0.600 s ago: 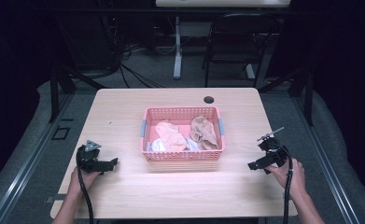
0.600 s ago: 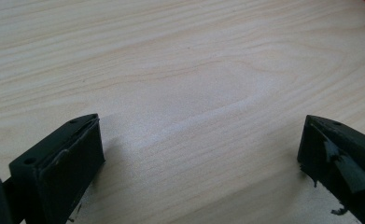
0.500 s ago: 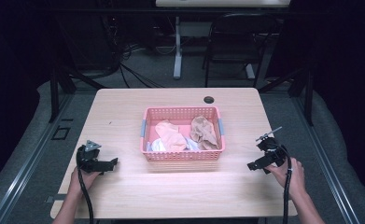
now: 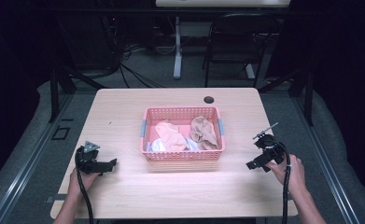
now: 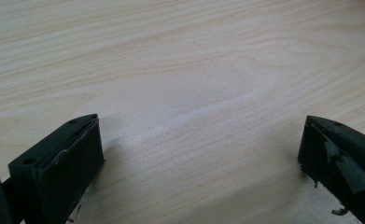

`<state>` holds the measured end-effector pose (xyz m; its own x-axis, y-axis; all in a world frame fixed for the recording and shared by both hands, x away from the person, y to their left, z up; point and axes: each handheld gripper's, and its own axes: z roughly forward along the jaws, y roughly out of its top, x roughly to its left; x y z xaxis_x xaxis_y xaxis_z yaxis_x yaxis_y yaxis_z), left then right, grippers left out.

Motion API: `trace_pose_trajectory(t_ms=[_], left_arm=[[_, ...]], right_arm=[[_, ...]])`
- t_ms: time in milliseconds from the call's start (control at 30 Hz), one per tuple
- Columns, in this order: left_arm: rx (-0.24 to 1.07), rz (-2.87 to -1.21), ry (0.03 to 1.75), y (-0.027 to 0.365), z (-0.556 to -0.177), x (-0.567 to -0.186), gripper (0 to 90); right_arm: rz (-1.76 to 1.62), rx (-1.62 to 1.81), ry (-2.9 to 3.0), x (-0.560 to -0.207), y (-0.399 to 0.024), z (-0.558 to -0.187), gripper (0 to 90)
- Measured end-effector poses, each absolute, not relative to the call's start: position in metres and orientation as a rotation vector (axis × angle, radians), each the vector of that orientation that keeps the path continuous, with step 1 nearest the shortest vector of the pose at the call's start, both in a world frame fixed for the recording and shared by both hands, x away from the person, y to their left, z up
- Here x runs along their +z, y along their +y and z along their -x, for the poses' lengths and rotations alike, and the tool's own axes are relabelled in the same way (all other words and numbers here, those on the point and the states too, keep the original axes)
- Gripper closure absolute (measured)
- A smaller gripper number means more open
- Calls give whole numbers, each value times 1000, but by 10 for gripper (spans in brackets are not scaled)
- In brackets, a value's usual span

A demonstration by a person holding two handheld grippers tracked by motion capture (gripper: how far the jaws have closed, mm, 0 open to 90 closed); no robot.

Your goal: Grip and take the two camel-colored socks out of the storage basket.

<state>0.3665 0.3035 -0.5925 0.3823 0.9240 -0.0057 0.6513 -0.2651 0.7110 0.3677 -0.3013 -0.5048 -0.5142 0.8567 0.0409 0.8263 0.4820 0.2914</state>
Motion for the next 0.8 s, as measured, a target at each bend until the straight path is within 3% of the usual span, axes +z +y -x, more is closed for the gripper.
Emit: trace_pose_trajectory(t_ms=[800], left_arm=[[561,-2011,1356,303,-366,-592,0]], right_arm=[[-1383,461,2640,-448,-260,-400,1]])
